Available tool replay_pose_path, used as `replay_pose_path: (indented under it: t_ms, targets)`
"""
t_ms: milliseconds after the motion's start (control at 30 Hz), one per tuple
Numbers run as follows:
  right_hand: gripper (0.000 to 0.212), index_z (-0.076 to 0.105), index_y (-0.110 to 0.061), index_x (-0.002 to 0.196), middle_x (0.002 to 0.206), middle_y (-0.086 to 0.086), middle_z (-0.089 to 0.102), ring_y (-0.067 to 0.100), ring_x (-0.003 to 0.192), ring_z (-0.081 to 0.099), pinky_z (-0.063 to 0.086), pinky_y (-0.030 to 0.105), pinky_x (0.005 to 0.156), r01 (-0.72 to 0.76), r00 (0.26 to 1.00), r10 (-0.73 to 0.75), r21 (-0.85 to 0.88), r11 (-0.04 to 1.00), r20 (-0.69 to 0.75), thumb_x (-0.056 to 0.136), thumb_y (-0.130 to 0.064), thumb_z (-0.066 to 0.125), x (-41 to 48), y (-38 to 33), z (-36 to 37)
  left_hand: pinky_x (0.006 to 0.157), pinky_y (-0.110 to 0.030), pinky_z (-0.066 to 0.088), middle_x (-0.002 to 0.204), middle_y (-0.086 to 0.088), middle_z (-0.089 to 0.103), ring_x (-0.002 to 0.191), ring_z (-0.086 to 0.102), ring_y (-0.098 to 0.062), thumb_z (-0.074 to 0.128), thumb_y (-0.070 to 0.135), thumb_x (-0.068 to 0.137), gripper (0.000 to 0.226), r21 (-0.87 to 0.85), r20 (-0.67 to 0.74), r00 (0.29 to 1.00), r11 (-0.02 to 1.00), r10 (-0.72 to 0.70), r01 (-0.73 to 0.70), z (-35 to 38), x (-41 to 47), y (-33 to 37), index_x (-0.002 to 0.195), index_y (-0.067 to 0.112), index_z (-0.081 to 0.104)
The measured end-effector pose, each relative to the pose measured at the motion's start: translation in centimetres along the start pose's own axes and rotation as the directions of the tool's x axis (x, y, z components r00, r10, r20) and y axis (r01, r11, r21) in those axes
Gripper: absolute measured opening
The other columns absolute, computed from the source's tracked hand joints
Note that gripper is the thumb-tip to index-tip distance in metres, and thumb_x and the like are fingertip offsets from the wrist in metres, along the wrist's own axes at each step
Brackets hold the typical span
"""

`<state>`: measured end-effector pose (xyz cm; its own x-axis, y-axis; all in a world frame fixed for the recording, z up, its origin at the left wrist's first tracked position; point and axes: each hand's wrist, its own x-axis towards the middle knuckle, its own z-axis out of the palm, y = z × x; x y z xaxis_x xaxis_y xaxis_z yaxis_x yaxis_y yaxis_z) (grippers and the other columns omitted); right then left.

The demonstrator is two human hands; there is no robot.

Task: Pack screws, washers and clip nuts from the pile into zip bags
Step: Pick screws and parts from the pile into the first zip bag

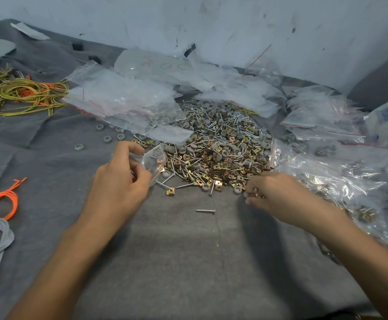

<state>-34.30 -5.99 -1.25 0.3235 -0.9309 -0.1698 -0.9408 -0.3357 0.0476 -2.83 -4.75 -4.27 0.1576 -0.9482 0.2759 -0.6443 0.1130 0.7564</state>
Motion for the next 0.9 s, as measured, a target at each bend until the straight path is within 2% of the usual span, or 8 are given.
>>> replay_pose_path:
  t_ms: [133, 233, 300, 567, 667, 733, 800, 900]
  targets:
    - [0.017, 0.049, -0.023, 0.091, 0.088, -0.005, 0.048, 0.023, 0.081, 0.054, 0.045, 0.038, 0.074, -0.037, 0.996, 0.031, -0.066, 0.997, -0.08, 0.099, -0.037, 0.043, -0.1, -0.4, 0.9, 0.065, -0.042, 0.053, 0.066, 0.008, 0.059, 0.059, 0.059, -0.009, 0.059, 0.015, 0.088, 0.031, -0.019, -0.002, 1.0, 1.0, -0.005, 0.005, 0.0, -0.1, 0.2, 0.107, 0.035, 0.047]
    - [0.022, 0.049, -0.023, 0.094, 0.09, -0.004, 0.046, 0.019, 0.08, 0.051, 0.045, 0.04, 0.076, -0.05, 0.985, 0.053, 0.025, 0.998, -0.164, 0.099, -0.04, 0.037, 0.0, -0.8, 1.3, 0.066, -0.043, 0.052, 0.067, 0.008, 0.059, 0.061, 0.06, -0.011, 0.059, 0.014, 0.087, 0.031, -0.021, 0.008, 1.0, 1.0, 0.004, -0.004, 0.0, -0.1, 0.3, 0.108, 0.034, 0.047]
    - [0.024, 0.051, -0.022, 0.097, 0.094, -0.004, 0.047, 0.018, 0.083, 0.05, 0.044, 0.037, 0.076, -0.014, 0.983, 0.023, 0.05, 0.999, -0.182, 0.101, -0.042, 0.039, 0.2, -0.9, 1.6, 0.065, -0.041, 0.052, 0.067, 0.009, 0.059, 0.06, 0.058, -0.008, 0.059, 0.015, 0.087, 0.031, -0.014, 0.011, 1.0, 1.0, 0.013, -0.013, 0.0, -0.1, 0.3, 0.108, 0.034, 0.047]
    - [0.033, 0.065, -0.02, 0.115, 0.103, -0.001, 0.057, 0.019, 0.094, 0.056, 0.051, 0.035, 0.084, 0.08, 0.976, -0.111, -0.167, 0.983, -0.187, 0.106, -0.041, 0.041, 0.7, -1.3, 2.4, 0.064, -0.038, 0.052, 0.067, 0.009, 0.059, 0.06, 0.058, -0.006, 0.059, 0.016, 0.088, 0.03, 0.011, 0.018, 1.0, 1.0, 0.009, -0.009, 0.0, 0.0, 0.3, 0.109, 0.034, 0.046]
    - [0.019, 0.069, -0.011, 0.095, 0.086, 0.003, 0.06, 0.022, 0.076, 0.059, 0.054, 0.036, 0.067, 0.11, 0.953, -0.173, -0.249, 0.962, -0.249, 0.099, -0.029, 0.061, 0.8, -1.5, 2.4, 0.065, -0.04, 0.052, 0.067, 0.008, 0.059, 0.059, 0.058, -0.008, 0.06, 0.015, 0.088, 0.031, 0.006, 0.022, 1.0, 1.0, 0.007, -0.007, 0.1, 0.0, 0.3, 0.109, 0.034, 0.046]
    - [0.014, 0.067, -0.008, 0.082, 0.075, 0.005, 0.057, 0.022, 0.063, 0.055, 0.051, 0.036, 0.055, 0.101, 0.933, -0.184, -0.264, 0.959, -0.311, 0.089, -0.02, 0.072, 0.9, -1.9, 2.2, 0.063, -0.039, 0.052, 0.067, 0.008, 0.058, 0.059, 0.058, -0.008, 0.059, 0.015, 0.089, 0.031, 0.001, 0.035, 0.999, 1.0, 0.01, -0.01, 0.1, -0.1, 0.3, 0.109, 0.034, 0.046]
    - [0.011, 0.065, -0.007, 0.084, 0.075, 0.006, 0.056, 0.022, 0.063, 0.053, 0.049, 0.036, 0.054, 0.105, 0.933, -0.182, -0.249, 0.963, -0.31, 0.088, -0.017, 0.069, 1.0, -2.3, 2.3, 0.062, -0.037, 0.051, 0.068, 0.008, 0.058, 0.063, 0.058, -0.008, 0.059, 0.014, 0.089, 0.032, -0.009, 0.046, 0.999, 1.0, 0.015, -0.014, 0.0, -0.1, 0.3, 0.108, 0.036, 0.044]
    - [0.017, 0.06, -0.012, 0.1, 0.092, 0.002, 0.051, 0.021, 0.079, 0.051, 0.046, 0.035, 0.068, 0.098, 0.945, -0.133, -0.129, 0.987, -0.299, 0.099, -0.026, 0.05, 1.4, -3.0, 2.4, 0.059, -0.039, 0.051, 0.069, 0.007, 0.058, 0.065, 0.059, -0.008, 0.058, 0.015, 0.089, 0.035, -0.031, 0.066, 0.997, 0.999, 0.036, -0.034, 0.1, -0.2, 0.3, 0.107, 0.04, 0.041]
